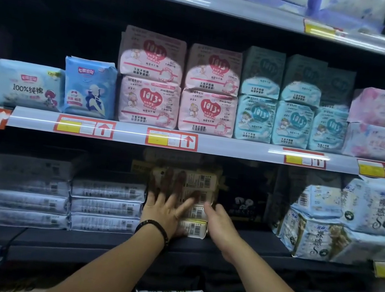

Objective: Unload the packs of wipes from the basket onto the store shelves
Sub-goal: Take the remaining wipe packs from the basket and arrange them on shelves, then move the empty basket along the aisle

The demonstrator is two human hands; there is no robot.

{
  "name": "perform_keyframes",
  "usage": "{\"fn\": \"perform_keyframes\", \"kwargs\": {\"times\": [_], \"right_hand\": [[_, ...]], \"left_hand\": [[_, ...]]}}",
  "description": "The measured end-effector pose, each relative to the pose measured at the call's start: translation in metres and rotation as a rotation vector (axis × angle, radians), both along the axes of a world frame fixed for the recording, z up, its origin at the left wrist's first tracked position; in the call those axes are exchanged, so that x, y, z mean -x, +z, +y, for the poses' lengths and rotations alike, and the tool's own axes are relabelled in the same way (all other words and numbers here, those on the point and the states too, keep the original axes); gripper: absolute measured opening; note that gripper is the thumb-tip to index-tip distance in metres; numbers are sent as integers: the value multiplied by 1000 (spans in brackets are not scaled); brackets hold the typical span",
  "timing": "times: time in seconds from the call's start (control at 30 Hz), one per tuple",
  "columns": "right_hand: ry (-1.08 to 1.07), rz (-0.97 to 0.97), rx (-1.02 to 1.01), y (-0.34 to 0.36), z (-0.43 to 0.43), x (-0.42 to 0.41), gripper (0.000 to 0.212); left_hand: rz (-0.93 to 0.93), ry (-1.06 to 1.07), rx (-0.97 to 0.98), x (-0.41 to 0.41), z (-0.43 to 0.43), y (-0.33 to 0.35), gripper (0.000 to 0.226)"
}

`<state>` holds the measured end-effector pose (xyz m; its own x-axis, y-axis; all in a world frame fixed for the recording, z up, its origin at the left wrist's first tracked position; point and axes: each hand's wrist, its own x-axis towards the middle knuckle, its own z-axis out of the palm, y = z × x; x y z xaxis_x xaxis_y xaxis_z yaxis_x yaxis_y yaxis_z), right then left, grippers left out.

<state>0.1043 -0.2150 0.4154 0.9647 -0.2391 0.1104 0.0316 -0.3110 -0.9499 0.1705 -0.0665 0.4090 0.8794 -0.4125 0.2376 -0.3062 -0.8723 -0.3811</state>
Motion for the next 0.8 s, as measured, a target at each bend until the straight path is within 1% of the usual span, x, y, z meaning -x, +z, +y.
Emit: {"fn": "perform_keyframes", "kwargs": {"times": [0.07, 0.1, 0.17, 0.2, 0.23, 0.3, 0.37, 0.43, 0.47, 0.57, 0.67, 0.7, 0.77, 0.8], "right_hand": [[-58, -46, 199, -3, -3, 11, 41], [-68, -52, 280, -3, -4, 19, 41], [-61, -39, 383, -4, -6, 36, 55], [-49, -35, 414, -4, -7, 45, 58], [-42, -35, 447, -4, -6, 53, 55], [-37, -37, 519, -4, -4, 70, 47], [-16, -30, 596, -9, -1, 85, 48], [11, -32, 652, -18, 7, 101, 45], [27, -43, 676, -25, 11, 110, 42], [70, -50, 732, -58, 30, 141, 34], [97, 10, 716, -114, 49, 177, 32], [93, 36, 691, -136, 56, 191, 32], [84, 91, 633, -189, 70, 220, 32], [89, 150, 612, -219, 76, 235, 33]], "left_hand": [[12, 3, 3, 9, 0, 4, 86], [-7, -9, 3, 15, 0, 5, 87], [-72, -67, 2, 30, 5, 5, 92], [-102, -106, 13, 39, 9, 4, 92], [-121, -144, 35, 49, 14, 3, 90], [-125, -234, 84, 72, 26, -4, 82], [-87, -354, 112, 103, 41, -19, 64], [-2, -434, 148, 138, 59, -42, 44], [82, -432, 180, 154, 69, -56, 40], [372, -331, 375, 190, 95, -106, 40], [623, -182, 571, 204, 121, -179, 50], [685, -101, 579, 208, 130, -204, 57], [708, 87, 536, 212, 147, -259, 72], [707, 180, 508, 214, 155, -286, 80]]}}
